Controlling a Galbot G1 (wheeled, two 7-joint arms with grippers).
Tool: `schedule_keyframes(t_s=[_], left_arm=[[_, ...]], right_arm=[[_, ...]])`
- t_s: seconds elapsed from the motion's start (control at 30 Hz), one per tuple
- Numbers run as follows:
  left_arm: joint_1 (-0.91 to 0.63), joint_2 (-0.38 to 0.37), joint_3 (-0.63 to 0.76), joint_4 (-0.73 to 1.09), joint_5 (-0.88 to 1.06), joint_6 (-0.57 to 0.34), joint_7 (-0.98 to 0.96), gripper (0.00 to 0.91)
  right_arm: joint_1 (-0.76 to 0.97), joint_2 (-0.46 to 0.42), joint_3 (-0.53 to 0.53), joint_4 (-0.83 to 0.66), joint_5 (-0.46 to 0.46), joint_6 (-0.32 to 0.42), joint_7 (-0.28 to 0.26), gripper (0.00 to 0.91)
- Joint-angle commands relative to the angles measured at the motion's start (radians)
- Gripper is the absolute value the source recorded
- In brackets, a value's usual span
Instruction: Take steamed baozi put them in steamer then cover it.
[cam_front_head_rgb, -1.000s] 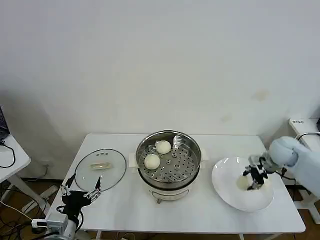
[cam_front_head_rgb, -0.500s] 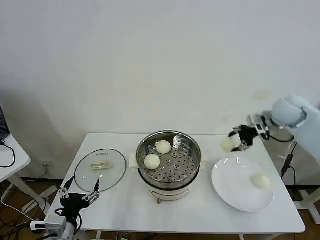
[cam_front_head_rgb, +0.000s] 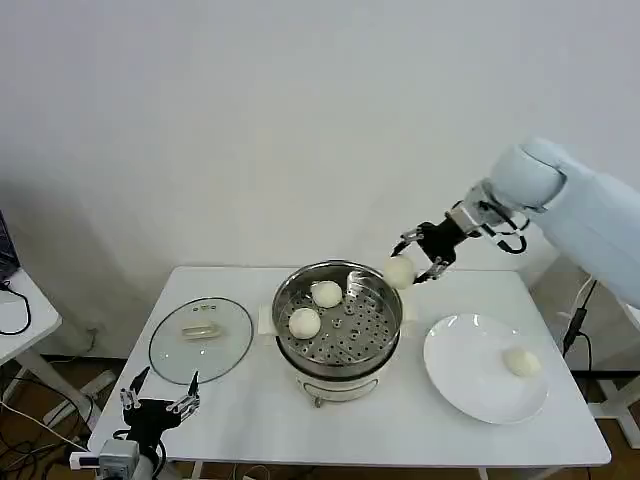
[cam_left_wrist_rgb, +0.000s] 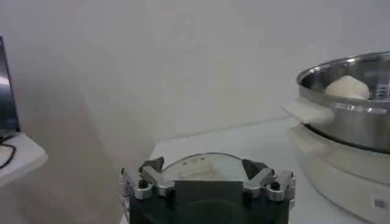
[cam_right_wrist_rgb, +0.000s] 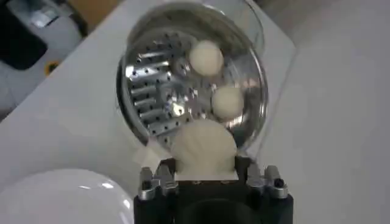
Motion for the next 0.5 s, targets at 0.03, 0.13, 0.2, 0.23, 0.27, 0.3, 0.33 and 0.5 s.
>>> schedule_keyframes(t_s=[0.03,0.13,0.2,0.23,0.27,0.3,0.33,0.5], left_arm=[[0.017,-0.015,-0.007,0.004,0.013,-0.003,-0.001,0.907],[0.025,-0.020,-0.010,0.002,0.016,-0.010,-0.004,0.907],[0.028,-0.022,-0.009,-0.003,0.016,-0.012,-0.004,0.907],[0.029,-0.023,-0.008,-0.004,0.018,-0.013,-0.004,0.907],[0.028,-0.024,-0.008,-0.006,0.020,-0.013,-0.005,0.907],[0.028,-0.025,-0.008,-0.007,0.020,-0.013,-0.005,0.907],[0.028,-0.027,-0.008,-0.013,0.020,-0.012,-0.005,0.907],[0.042,-0.029,-0.013,-0.035,0.017,-0.012,-0.005,0.907]], right_arm=[[0.054,0.132,-0.128,0.040,-0.099,0.228,-0.031,0.645],[0.039,0.165,-0.159,0.037,-0.144,0.264,-0.026,0.645],[0.017,0.197,-0.159,0.027,-0.207,0.295,-0.019,0.645],[0.004,0.228,-0.159,0.016,-0.244,0.300,0.000,0.645],[-0.006,0.249,-0.155,0.009,-0.278,0.302,0.012,0.645],[-0.009,0.257,-0.152,0.004,-0.278,0.302,0.015,0.645],[-0.022,0.284,-0.142,-0.005,-0.328,0.307,0.019,0.645],[-0.067,0.335,-0.144,-0.029,-0.356,0.279,0.024,0.645]])
